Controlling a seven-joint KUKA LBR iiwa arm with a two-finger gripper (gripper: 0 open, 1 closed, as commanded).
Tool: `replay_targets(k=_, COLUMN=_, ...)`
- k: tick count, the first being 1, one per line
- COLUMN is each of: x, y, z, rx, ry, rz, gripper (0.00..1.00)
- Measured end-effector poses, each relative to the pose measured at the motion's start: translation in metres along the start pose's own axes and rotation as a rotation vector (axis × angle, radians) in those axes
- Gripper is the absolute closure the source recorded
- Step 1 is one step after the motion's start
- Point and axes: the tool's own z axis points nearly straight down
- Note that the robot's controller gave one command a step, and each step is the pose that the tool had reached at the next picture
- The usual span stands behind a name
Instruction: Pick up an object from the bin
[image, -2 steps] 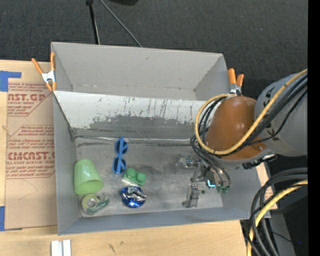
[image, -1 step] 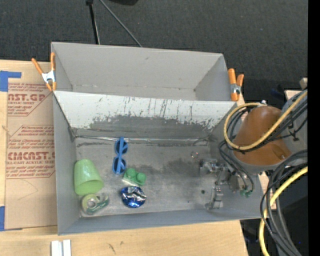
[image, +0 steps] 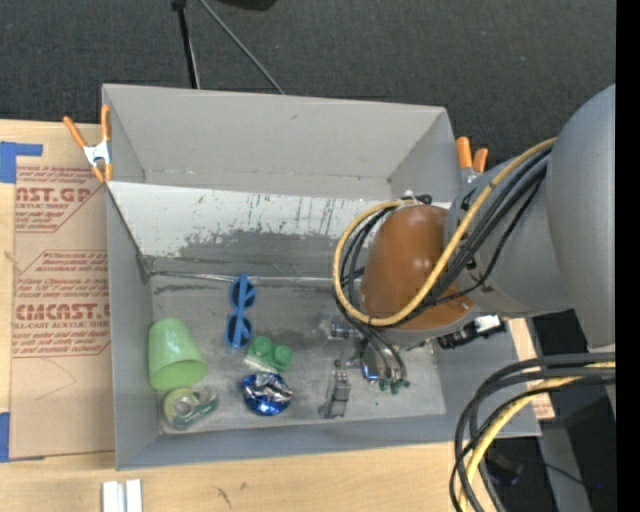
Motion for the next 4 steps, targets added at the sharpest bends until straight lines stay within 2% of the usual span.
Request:
replay_targets(k=1, x=-0.020, y=-0.102, z=-0.084, rx=0.007, ry=-0.008, rz=0.174, gripper=0.00)
replay_targets(k=2, x=-0.061, y=-0.141, z=-0.045, rx=0.007, ry=-0.002, rz=0.173, gripper=0.00)
replay_targets(k=3, x=-0.066, y=-0.170, z=0.037, rx=0.006, ry=0.005, rz=0.230, gripper=0.00)
replay_targets(k=4, x=-0.070, y=-0.169, z=0.031, rx=0.005, ry=-0.005, rz=0.227, gripper=1.00)
